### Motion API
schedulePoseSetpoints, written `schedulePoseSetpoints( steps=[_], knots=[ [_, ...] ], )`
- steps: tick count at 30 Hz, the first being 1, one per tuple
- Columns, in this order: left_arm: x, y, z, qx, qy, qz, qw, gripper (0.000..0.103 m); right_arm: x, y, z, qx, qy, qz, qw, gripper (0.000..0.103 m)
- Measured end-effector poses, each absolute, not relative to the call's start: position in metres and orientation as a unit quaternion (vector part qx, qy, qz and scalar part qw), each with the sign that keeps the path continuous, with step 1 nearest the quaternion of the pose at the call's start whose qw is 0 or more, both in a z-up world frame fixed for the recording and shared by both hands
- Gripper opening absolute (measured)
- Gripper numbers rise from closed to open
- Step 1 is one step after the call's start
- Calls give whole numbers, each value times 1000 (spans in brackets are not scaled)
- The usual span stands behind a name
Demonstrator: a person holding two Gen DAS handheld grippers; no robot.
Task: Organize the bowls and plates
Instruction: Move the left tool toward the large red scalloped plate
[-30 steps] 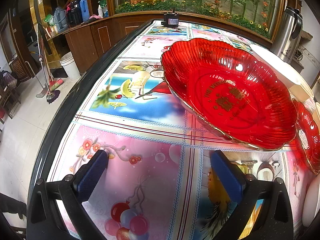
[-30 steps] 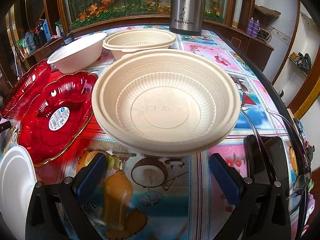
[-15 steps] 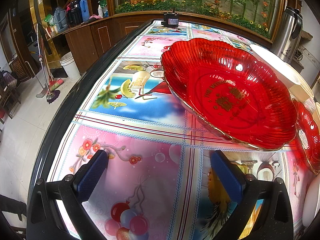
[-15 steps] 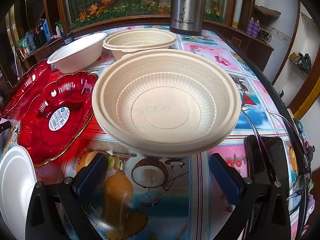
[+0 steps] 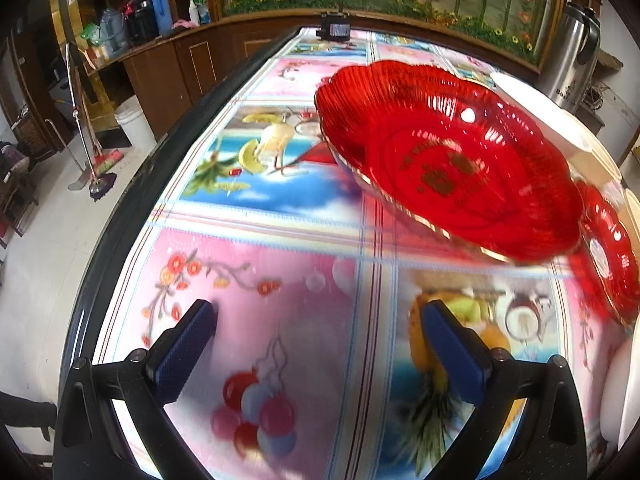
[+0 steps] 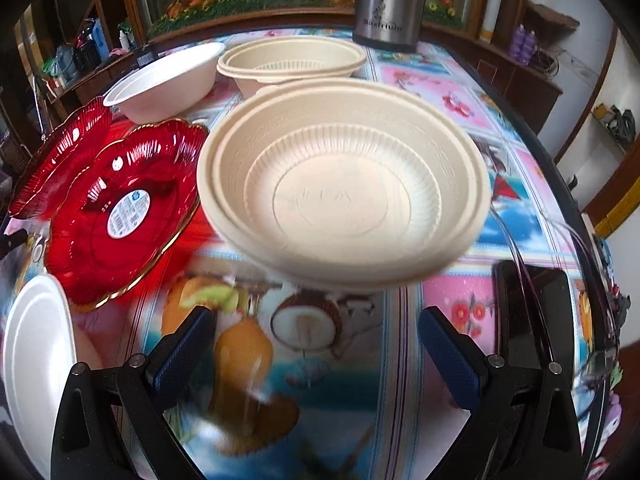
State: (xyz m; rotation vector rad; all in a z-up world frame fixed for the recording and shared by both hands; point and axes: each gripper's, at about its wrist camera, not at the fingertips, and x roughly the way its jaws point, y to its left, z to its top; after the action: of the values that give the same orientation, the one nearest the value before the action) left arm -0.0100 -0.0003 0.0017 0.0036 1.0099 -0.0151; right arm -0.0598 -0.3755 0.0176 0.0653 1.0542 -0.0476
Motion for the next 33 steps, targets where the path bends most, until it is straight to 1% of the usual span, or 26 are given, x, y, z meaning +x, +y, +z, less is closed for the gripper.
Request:
schedulePoseSetpoints(
  steps=[4, 9, 14, 20, 23, 25, 26, 31, 32, 33],
  knots=[
    [-21, 0, 2, -5, 499, 5, 867, 103, -71, -379, 26, 37, 519, -20, 854, 103],
    [-36, 1, 4, -18, 518, 9, 855, 103, -89, -379, 49, 17, 508, -7, 861, 103],
    [-60, 3, 14, -44, 510, -5, 859, 103, -99, -374, 73, -10, 494, 0, 869, 103],
    [-72, 5, 51, -38, 470, -14, 882, 103, -103, -371, 115, 25, 442, 46, 896, 103],
    [-81, 7, 75, -33, 439, -17, 898, 103, -97, -360, 132, 46, 423, 86, 901, 100],
    [-90, 13, 88, -37, 420, -23, 907, 103, -90, -350, 142, 61, 417, 111, 900, 96],
    [-93, 16, 92, -37, 414, -25, 909, 103, -86, -343, 145, 71, 415, 129, 898, 92],
    [-100, 31, 102, -30, 409, -36, 911, 103, -74, -313, 152, 92, 414, 172, 889, 91],
    [-100, 33, 103, -31, 410, -39, 911, 103, -72, -308, 152, 99, 417, 178, 886, 90],
    [-101, 36, 103, -33, 409, -41, 911, 103, -69, -303, 152, 106, 419, 184, 883, 86]
  ],
)
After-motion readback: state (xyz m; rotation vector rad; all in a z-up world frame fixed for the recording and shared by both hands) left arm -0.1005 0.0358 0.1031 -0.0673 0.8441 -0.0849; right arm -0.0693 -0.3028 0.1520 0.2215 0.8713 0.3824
